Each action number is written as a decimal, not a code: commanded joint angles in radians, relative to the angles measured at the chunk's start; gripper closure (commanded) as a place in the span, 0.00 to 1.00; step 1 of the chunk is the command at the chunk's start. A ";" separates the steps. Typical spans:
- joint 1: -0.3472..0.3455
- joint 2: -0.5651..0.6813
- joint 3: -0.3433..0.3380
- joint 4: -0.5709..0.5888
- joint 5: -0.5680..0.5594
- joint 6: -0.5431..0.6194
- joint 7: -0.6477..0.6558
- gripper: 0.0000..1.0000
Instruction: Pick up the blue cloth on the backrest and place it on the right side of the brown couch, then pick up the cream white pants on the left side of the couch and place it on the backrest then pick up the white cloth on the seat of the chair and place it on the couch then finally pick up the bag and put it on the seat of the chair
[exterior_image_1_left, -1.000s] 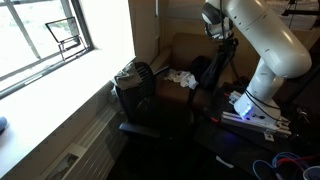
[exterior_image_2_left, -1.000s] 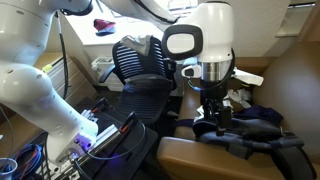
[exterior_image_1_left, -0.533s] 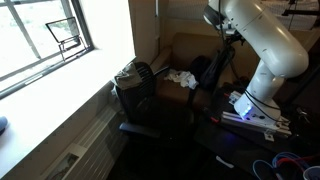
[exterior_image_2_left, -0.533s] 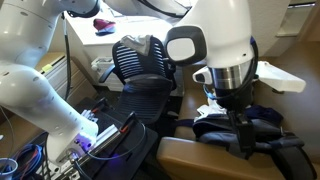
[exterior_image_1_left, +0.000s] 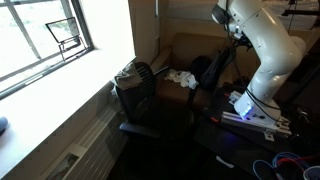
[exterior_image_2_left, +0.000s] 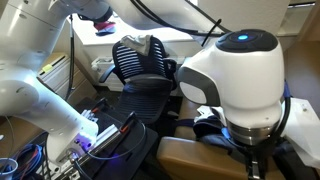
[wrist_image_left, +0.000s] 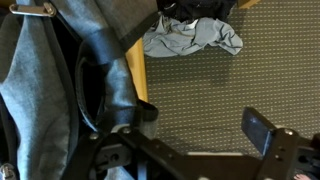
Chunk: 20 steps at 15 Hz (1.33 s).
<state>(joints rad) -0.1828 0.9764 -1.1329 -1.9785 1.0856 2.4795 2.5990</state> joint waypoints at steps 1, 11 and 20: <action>0.005 -0.037 0.005 -0.015 0.039 0.006 -0.003 0.00; 0.018 -0.005 -0.001 0.006 0.119 0.032 0.004 0.00; 0.077 0.022 0.022 0.019 0.183 0.031 0.004 0.00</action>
<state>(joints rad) -0.1192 0.9740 -1.1174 -1.9717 1.2355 2.5119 2.6033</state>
